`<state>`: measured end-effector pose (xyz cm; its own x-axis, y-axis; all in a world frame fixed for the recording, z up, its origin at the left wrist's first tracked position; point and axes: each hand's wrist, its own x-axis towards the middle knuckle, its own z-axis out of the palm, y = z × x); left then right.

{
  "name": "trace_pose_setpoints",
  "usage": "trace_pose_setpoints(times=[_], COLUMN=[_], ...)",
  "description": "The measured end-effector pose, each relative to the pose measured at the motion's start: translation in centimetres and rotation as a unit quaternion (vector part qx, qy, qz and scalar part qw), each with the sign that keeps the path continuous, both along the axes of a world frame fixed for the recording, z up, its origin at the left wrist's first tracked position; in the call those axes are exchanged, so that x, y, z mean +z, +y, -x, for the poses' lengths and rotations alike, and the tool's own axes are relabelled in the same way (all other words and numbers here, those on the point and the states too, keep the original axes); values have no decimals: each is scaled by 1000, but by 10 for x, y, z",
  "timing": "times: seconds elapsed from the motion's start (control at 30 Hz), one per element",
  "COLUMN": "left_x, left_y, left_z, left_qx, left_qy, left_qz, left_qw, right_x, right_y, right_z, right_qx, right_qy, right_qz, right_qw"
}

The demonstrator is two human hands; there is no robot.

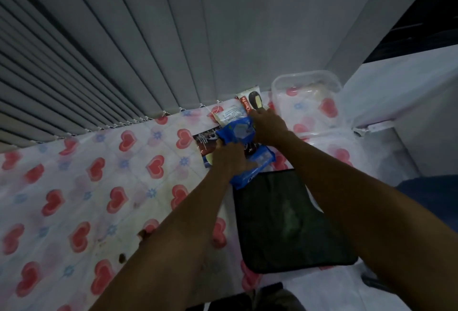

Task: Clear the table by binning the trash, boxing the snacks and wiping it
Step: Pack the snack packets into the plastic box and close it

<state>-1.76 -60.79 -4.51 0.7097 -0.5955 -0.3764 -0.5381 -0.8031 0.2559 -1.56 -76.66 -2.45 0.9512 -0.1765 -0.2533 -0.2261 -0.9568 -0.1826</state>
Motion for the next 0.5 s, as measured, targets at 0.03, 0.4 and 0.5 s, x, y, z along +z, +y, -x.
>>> trace_pose_setpoints(times=[0.03, 0.4, 0.5], left_x=[-4, -17, -15], left_y=[0, 0, 1], left_z=[1, 15, 17], left_qx=[-9, -39, -27], left_qy=[-11, -41, -17], left_qz=[0, -24, -32], left_qw=[1000, 998, 999], right_x=[-2, -11, -7], right_y=[0, 6, 8], right_z=[-5, -19, -15], right_qx=[15, 71, 70], right_qy=[16, 71, 70], right_qz=[6, 74, 70], right_qw=[1000, 992, 993])
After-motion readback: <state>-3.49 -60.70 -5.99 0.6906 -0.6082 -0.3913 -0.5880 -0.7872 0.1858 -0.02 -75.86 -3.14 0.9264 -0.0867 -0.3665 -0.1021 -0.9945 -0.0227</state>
